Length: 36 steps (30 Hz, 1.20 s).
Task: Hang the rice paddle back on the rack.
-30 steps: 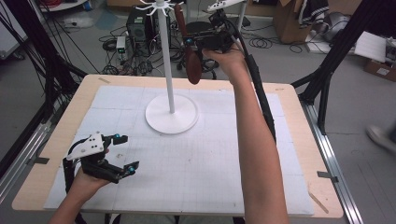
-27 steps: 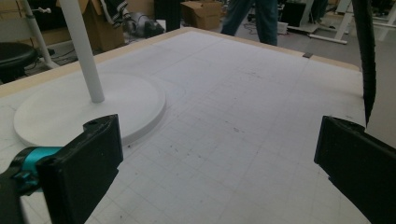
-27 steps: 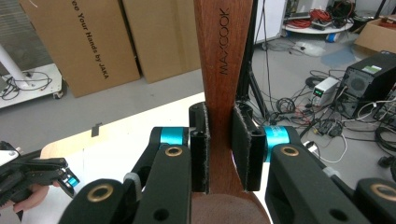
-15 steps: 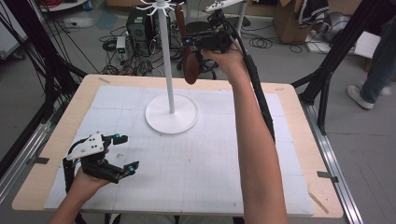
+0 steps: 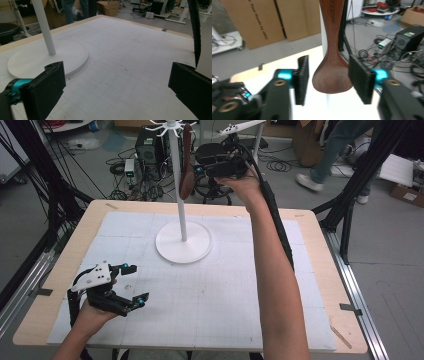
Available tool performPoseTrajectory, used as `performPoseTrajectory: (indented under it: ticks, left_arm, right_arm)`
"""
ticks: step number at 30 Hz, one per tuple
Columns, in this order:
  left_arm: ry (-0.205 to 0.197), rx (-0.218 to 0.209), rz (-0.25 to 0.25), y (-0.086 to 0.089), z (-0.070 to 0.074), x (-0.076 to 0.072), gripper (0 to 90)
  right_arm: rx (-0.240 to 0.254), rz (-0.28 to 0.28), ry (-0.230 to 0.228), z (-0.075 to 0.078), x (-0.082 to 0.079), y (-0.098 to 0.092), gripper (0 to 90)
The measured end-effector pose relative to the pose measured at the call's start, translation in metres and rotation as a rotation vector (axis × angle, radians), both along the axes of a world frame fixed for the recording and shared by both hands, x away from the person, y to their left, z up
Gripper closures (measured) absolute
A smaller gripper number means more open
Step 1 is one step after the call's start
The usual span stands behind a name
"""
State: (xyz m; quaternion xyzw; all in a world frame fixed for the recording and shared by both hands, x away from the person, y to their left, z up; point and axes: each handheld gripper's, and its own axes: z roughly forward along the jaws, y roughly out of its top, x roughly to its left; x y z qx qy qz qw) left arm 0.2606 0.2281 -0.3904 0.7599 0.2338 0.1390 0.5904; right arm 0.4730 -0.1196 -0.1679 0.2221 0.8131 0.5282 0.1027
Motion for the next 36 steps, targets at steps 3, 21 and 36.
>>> performPoseTrajectory:
  ticks: [3, 21, 36]
  left_arm:
    - [-0.001, 0.001, -0.003, 0.000, 0.000, 0.000, 1.7]
    - [0.001, 0.000, -0.005, -0.003, -0.001, 0.001, 1.7]
    - [0.005, -0.014, -0.003, -0.004, -0.001, 0.001, 1.7]
  right_arm:
    - [0.020, -0.005, -0.007, -0.003, -0.003, -0.002, 34.6]
    - [0.086, -0.042, -0.023, -0.021, -0.018, -0.016, 0.3]
    - [0.114, -0.068, -0.074, -0.043, -0.050, -0.040, 0.3]
